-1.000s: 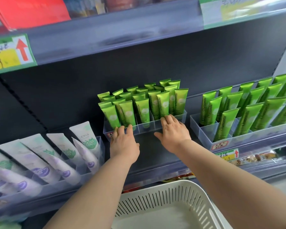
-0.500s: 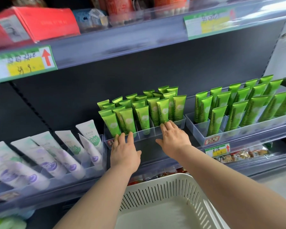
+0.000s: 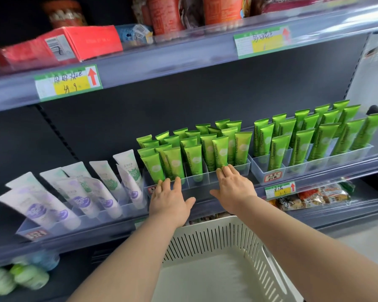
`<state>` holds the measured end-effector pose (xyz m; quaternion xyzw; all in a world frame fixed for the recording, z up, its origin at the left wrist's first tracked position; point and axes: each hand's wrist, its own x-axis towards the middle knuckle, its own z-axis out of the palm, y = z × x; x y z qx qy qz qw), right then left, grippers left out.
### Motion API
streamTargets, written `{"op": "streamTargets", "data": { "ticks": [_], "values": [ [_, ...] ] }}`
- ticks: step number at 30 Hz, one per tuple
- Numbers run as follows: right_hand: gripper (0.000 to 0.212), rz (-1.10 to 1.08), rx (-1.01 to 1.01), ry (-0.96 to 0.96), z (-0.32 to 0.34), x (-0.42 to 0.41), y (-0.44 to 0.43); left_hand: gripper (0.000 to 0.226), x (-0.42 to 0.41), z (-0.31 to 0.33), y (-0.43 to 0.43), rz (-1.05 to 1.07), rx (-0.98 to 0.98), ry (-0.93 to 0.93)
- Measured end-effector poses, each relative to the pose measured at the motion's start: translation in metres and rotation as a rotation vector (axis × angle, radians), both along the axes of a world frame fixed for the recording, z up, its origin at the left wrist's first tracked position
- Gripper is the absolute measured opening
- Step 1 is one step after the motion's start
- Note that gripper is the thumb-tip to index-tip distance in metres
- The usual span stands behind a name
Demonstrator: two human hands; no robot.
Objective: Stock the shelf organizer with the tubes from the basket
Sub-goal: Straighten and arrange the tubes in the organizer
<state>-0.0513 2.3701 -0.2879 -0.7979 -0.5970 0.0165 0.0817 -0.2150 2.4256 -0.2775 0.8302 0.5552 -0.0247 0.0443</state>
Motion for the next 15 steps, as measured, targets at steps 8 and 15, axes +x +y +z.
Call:
{"op": "streamTargets", "data": {
  "ticks": [8,15],
  "values": [
    [0.064,0.003,0.022,0.005,0.002,-0.004,-0.014,0.078,-0.004,0.006,-0.015,0.006,-0.018,0.021],
    [0.060,0.004,0.029,0.010,0.002,-0.007,-0.026,0.077,-0.007,0.006,-0.031,-0.004,-0.012,0.013]
  ]
}}
